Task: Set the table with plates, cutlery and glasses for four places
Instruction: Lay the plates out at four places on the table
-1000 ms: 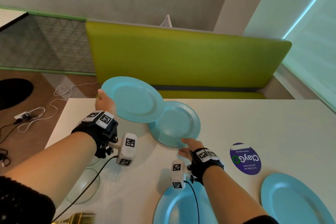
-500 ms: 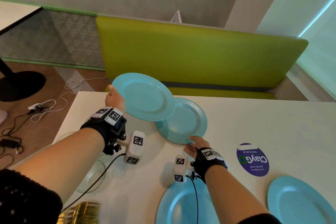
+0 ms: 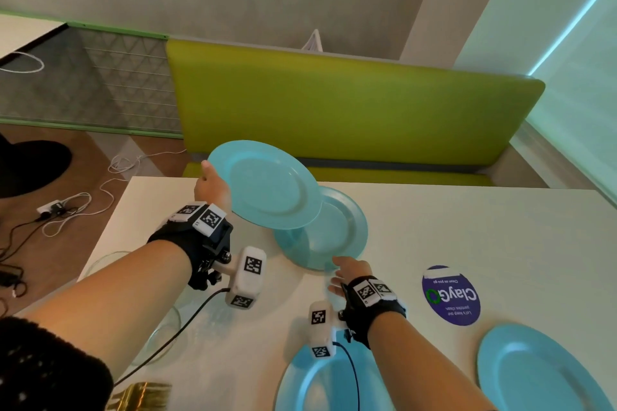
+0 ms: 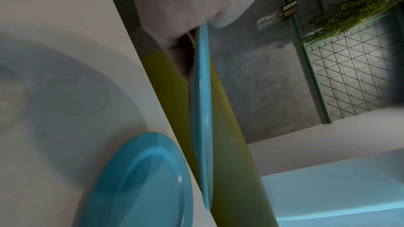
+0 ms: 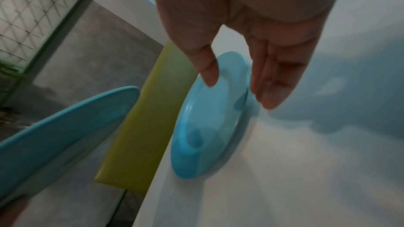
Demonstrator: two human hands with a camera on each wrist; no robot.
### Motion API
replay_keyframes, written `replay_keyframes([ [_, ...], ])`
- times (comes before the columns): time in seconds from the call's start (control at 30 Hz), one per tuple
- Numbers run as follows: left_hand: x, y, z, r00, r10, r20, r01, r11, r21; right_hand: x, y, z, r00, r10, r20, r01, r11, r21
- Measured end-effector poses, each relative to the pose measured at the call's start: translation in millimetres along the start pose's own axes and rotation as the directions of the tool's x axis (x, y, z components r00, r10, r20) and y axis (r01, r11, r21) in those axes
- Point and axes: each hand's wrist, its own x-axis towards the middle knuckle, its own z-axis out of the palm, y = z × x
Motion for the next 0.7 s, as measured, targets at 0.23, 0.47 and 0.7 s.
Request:
replay_keyframes([
  [0.23,-27,-20,40,0.992,-0.007,0.127,-0.012,0.989,0.146,-19,-38,-22,0.969,-0.122,0.216,0.041,0.937,0.346],
  [0.47,-58,-48,96,0.930,-0.119,0.347,0.059,0.982,0.177,6,-48,-84,0.984,-0.152,0.094,0.093,0.886,0.454],
  [0.7,-77,-52,132,0.866,-0.183,0.466,0.128,0.981,0.147,41,-40,-173,0.988,-0.069,-0.139,0.130,0.857,0.499],
])
